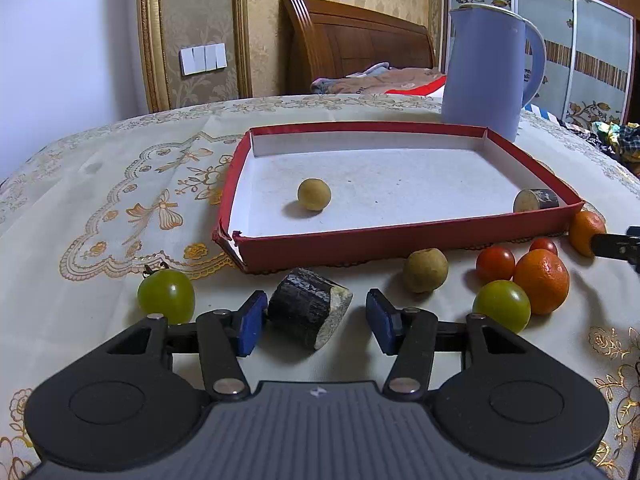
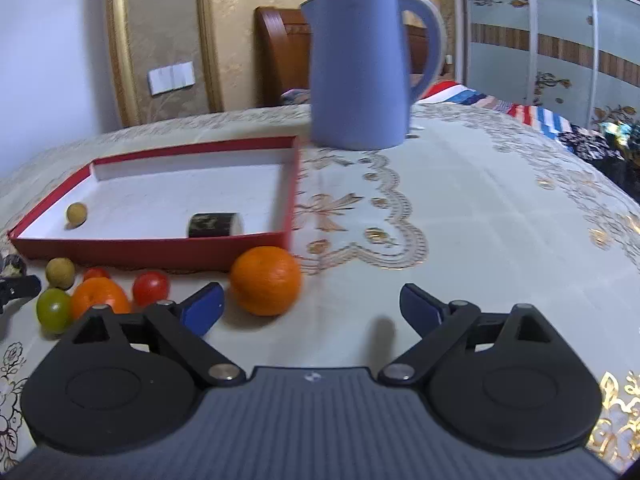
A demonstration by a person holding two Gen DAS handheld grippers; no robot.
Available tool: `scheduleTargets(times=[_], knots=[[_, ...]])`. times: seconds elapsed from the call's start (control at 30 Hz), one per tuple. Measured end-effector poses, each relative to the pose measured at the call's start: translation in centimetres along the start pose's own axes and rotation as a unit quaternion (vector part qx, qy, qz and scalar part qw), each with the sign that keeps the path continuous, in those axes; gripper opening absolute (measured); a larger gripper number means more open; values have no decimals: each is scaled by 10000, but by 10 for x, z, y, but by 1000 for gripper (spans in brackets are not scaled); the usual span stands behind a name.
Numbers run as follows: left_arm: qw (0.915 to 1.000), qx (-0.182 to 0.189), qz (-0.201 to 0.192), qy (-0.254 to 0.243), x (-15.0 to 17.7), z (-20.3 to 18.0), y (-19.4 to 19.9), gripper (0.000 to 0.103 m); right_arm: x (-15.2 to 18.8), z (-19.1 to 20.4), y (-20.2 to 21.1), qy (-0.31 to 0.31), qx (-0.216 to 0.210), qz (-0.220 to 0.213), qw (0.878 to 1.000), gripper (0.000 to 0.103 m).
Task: Organize fruits
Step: 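Grasp the black cylinder with white cut end with the left tool while the right tool grasps an orange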
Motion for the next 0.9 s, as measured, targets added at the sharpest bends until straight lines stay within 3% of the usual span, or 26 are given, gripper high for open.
scheduleTargets(times=[0.1, 0.27, 0.37, 0.63, 0.9], knots=[[10000, 85, 20, -22, 0, -1, -1, 65, -3, 9, -7, 155, -12, 72, 9999, 89], [9999, 94, 26, -33, 0, -4, -1, 65, -4, 12, -21, 77, -68, 229, 9997, 78], [9999, 96, 25, -27, 0, -3, -1, 65, -4, 15, -26, 21, 13, 241, 9997, 77], [10000, 92, 7, 31, 0, -2, 0, 65, -4, 23, -28, 211, 89, 224, 9995, 49], [9999, 83, 1, 64, 0, 0, 0, 65, -3, 23, -29, 230, 103, 235, 9994, 49]])
Point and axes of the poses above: each gripper's, at about its wrist camera, not at the fingertips, and y roughly against the way its jaws point, z to its left, x to its underside, the point moved 1 cm from there along -y, roughly the way its jaws point, and after that the axes turned 11 degrees about -z, right-handed, at the moved point
